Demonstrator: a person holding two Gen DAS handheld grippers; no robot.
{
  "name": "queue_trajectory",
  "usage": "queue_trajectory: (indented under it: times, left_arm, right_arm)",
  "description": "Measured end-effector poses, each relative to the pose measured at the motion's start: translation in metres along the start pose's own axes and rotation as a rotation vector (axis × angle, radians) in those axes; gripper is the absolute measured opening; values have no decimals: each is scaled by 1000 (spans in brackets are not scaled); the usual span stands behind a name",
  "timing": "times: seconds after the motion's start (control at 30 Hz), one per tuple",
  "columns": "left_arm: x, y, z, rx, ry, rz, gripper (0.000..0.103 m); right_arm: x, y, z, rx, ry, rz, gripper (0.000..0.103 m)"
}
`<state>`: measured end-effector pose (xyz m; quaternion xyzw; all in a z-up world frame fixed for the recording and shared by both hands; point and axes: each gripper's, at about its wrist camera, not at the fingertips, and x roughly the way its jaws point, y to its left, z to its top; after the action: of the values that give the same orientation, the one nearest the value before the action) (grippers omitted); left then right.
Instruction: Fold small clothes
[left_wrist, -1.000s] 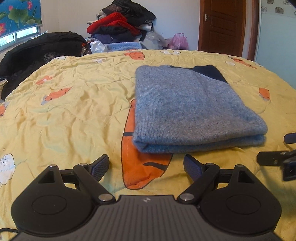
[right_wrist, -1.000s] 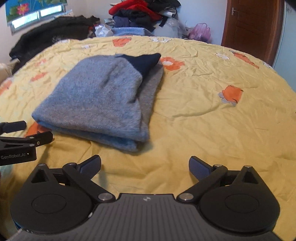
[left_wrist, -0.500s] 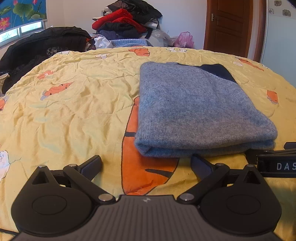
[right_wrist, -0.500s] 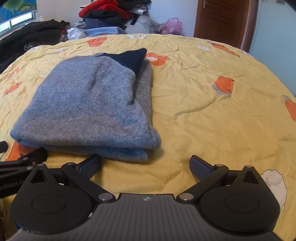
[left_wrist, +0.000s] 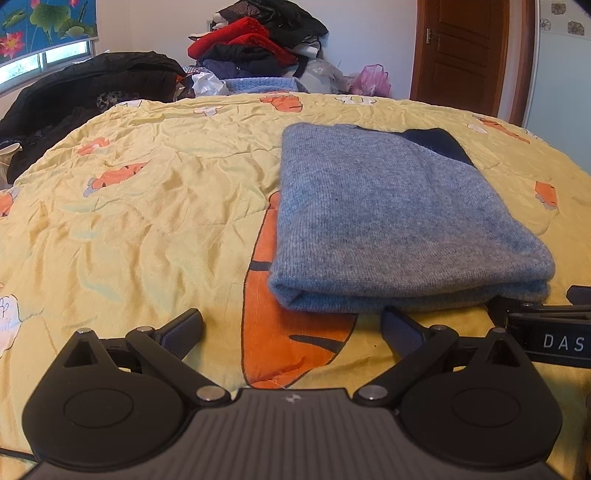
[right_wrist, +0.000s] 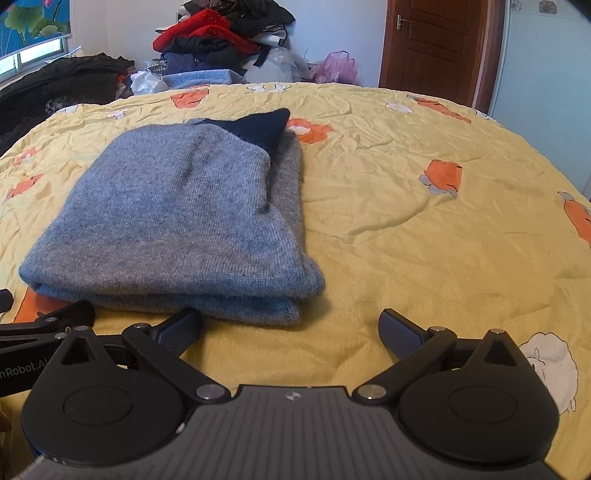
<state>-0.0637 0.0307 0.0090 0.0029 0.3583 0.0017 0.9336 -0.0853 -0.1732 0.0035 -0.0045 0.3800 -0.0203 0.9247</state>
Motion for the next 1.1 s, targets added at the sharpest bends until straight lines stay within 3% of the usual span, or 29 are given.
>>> queue_trajectory:
  times: [1.1]
  left_arm:
    - [0, 0, 0, 0, -1, -2, 103]
  right_arm:
    - [-3, 1, -4, 4, -22, -3, 103]
